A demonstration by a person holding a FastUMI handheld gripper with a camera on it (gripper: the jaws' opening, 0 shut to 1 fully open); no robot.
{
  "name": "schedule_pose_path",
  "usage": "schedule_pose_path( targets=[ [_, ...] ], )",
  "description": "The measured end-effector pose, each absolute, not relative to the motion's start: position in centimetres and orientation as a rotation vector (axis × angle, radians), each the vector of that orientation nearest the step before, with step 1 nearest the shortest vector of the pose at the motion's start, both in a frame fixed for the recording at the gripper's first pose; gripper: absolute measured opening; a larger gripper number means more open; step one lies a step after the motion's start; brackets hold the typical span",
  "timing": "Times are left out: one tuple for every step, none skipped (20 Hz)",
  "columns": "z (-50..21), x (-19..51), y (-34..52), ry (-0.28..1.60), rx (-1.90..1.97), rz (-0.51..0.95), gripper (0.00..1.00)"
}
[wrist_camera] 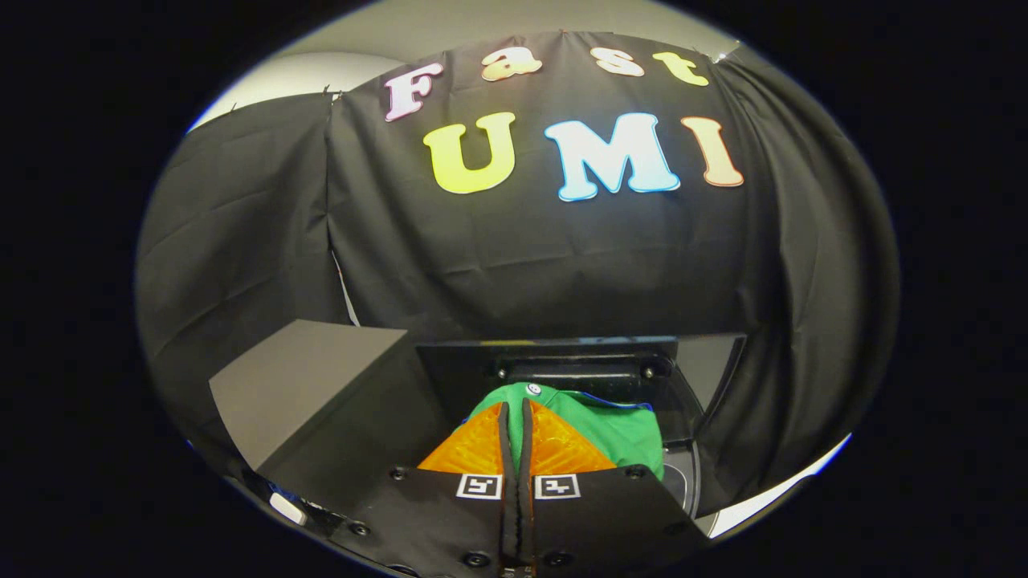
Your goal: Put the clothes into the washing machine and then close the washing machine lid.
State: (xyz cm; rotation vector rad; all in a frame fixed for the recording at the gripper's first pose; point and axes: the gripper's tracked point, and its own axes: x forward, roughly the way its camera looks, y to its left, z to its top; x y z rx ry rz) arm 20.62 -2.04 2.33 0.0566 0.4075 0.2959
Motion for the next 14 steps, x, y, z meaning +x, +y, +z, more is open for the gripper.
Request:
schedule_pose_path(
  targets=[
    [1.4, 20.5, -2.5, 0.423, 0.055, 0.288, 0.01],
    [0.6, 20.5, -3.0, 0.439, 0.058, 0.281, 0.01],
    [-0.3, 20.4, -3.4, 0.454, 0.063, 0.275, 0.01],
    [-1.1, 20.3, -3.7, 0.469, 0.068, 0.27, 0.01],
    [-2.1, 20.1, -3.8, 0.485, 0.072, 0.267, 0.01],
    [-3.0, 19.9, -3.9, 0.502, 0.074, 0.267, 0.01],
    [-3.9, 19.7, -3.9, 0.519, 0.074, 0.267, 0.01],
    [-4.6, 19.7, -3.8, 0.533, 0.073, 0.266, 0.01],
    [-5.4, 19.6, -3.7, 0.547, 0.072, 0.267, 0.01],
    [-6.1, 19.6, -3.7, 0.555, 0.068, 0.266, 0.01],
    [-6.7, 19.5, -3.7, 0.564, 0.062, 0.264, 0.01],
    [-7.1, 19.4, -3.8, 0.574, 0.055, 0.259, 0.01],
    [-7.8, 19.7, -3.9, 0.584, 0.052, 0.252, 0.01],
    [-8.3, 19.9, -4.0, 0.594, 0.053, 0.245, 0.01]
  ],
)
